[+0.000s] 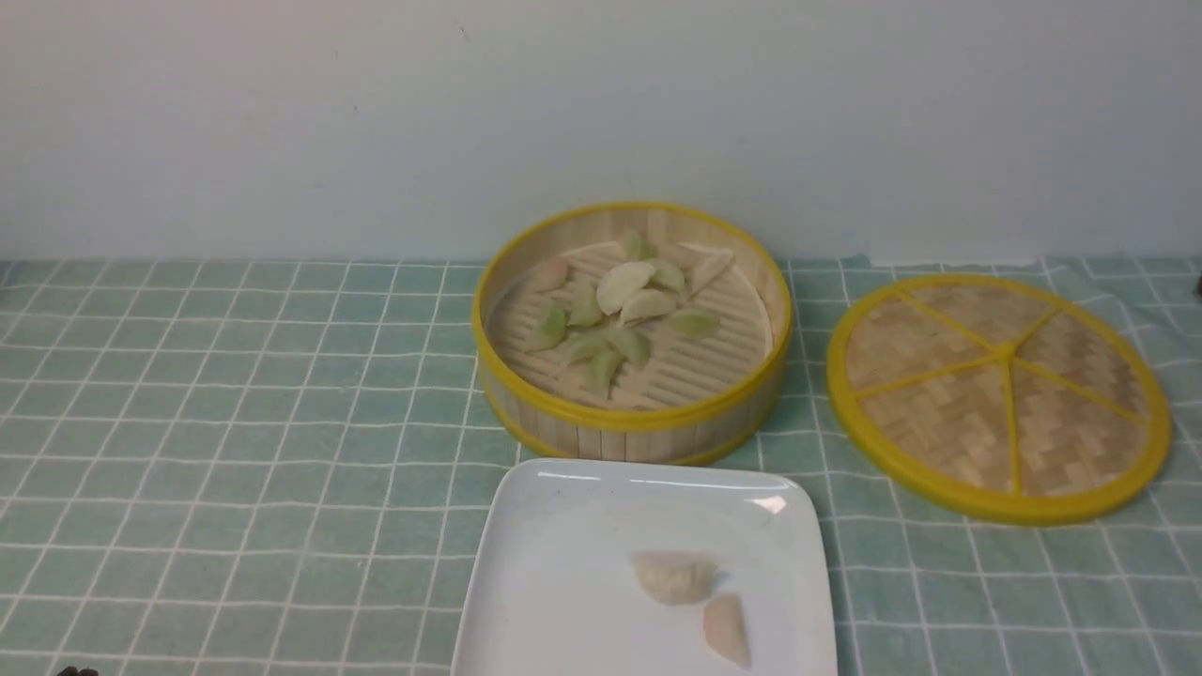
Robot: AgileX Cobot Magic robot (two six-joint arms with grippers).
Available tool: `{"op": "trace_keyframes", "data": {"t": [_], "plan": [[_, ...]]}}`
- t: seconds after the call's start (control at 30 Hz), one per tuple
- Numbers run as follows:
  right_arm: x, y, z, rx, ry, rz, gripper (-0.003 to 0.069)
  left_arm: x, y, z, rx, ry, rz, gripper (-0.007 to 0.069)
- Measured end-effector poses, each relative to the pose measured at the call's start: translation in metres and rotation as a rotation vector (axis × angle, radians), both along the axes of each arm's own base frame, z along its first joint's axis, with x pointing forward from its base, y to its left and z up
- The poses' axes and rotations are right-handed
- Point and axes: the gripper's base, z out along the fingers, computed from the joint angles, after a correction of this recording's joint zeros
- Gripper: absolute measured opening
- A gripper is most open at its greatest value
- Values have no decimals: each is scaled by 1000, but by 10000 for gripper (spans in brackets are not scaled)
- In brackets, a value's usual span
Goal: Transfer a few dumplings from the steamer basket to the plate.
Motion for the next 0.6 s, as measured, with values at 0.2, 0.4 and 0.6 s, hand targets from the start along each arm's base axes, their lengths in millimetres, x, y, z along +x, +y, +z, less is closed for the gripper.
{"op": "trace_keyframes", "data": {"t": [0.2,0.4,0.6], "plan": [[-6,-29,-60,-39,-44,-276,-15,0,0,0,0,0,0,-6],[-15,-46,-145,-179,-5,-467,-15,0,0,0,0,0,0,-6],[-20,-52,-222,-260,78,-551,-15,0,0,0,0,0,0,-6]]}}
